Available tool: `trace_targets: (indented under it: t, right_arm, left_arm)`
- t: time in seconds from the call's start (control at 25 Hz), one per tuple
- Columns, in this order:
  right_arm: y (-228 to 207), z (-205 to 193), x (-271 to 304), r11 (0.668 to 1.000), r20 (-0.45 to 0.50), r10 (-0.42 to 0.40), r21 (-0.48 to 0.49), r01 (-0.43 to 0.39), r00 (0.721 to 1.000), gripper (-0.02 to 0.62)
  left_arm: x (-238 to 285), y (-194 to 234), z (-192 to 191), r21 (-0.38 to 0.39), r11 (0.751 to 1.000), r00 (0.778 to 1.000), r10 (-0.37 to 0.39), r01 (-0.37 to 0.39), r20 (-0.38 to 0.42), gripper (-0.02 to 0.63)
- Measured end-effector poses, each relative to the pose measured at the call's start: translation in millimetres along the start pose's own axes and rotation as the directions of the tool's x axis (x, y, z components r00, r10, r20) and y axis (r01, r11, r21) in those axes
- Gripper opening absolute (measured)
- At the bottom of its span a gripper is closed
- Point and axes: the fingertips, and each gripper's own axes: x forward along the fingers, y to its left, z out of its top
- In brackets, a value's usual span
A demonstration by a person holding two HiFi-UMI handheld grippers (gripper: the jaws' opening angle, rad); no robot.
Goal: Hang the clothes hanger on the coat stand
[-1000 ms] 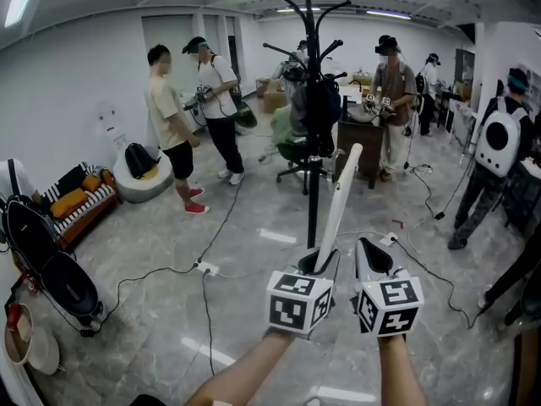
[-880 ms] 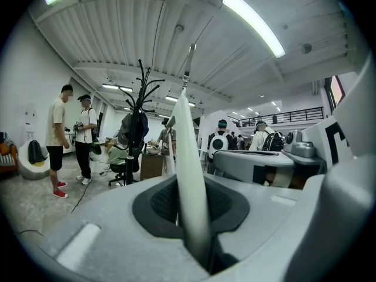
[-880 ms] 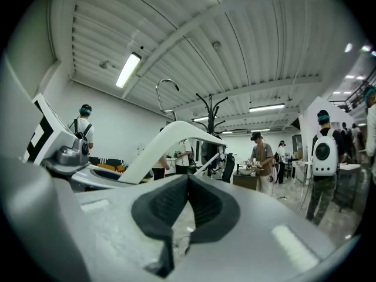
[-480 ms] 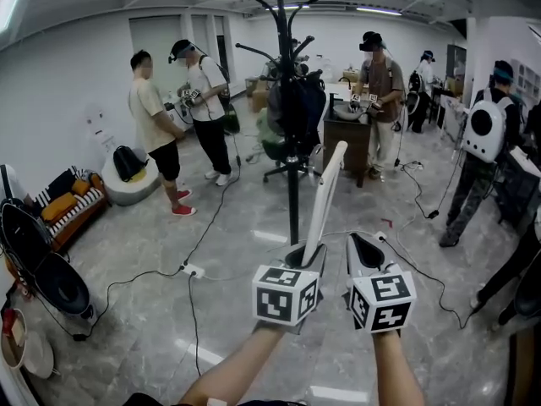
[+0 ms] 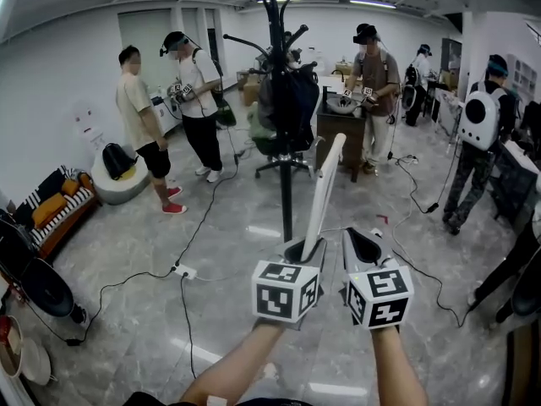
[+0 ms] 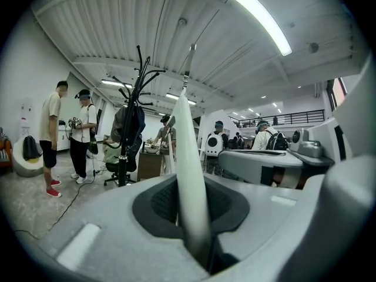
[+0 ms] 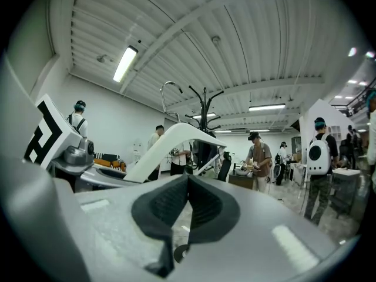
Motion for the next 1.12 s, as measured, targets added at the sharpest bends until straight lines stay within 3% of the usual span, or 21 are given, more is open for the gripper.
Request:
trace_targets:
  t: [1.12]
  right_arm:
    - [-26, 22, 224, 0.992, 0.006, -0.125, -0.010, 0.125, 0.992, 0.000]
  left_arm:
    - [149, 160, 52, 0.018, 0.990, 0.990, -0.138, 0.138, -0.001, 0.061]
